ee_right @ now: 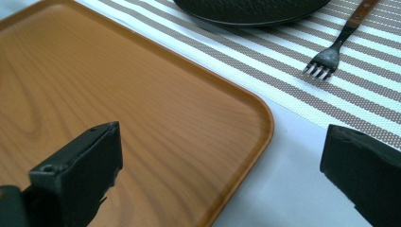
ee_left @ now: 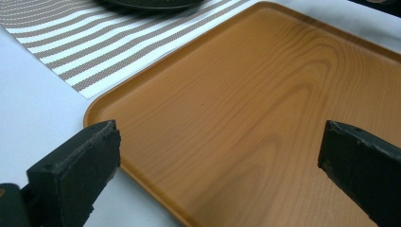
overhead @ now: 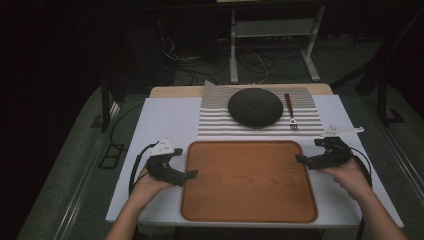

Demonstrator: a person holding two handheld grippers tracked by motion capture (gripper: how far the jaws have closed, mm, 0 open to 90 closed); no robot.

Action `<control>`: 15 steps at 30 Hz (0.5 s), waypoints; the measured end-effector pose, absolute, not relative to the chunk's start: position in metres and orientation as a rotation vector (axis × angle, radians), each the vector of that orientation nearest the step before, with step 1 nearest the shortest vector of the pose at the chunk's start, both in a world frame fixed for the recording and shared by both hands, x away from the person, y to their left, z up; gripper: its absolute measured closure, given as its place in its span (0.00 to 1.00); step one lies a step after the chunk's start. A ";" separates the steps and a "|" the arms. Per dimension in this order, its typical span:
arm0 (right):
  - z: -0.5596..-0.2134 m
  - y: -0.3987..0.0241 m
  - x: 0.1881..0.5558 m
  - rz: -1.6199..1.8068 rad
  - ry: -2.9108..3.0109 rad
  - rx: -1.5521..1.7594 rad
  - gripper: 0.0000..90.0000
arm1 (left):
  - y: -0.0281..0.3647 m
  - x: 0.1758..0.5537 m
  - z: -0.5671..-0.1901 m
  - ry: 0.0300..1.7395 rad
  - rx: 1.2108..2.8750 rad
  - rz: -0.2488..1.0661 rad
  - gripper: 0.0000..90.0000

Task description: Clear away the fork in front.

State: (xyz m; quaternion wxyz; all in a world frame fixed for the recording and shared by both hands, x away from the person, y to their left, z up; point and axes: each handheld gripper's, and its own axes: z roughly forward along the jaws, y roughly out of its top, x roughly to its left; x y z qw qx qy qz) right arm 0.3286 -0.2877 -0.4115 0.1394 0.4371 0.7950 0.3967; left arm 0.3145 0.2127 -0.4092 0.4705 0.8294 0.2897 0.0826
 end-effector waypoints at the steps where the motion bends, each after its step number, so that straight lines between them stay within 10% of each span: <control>1: -0.412 -0.287 0.330 1.142 2.297 1.263 0.00 | 0.213 0.315 -0.409 0.711 2.031 0.202 0.00; 15: -0.414 -0.284 0.347 1.101 2.317 1.299 0.00 | 0.214 0.314 -0.409 0.712 2.033 0.209 0.00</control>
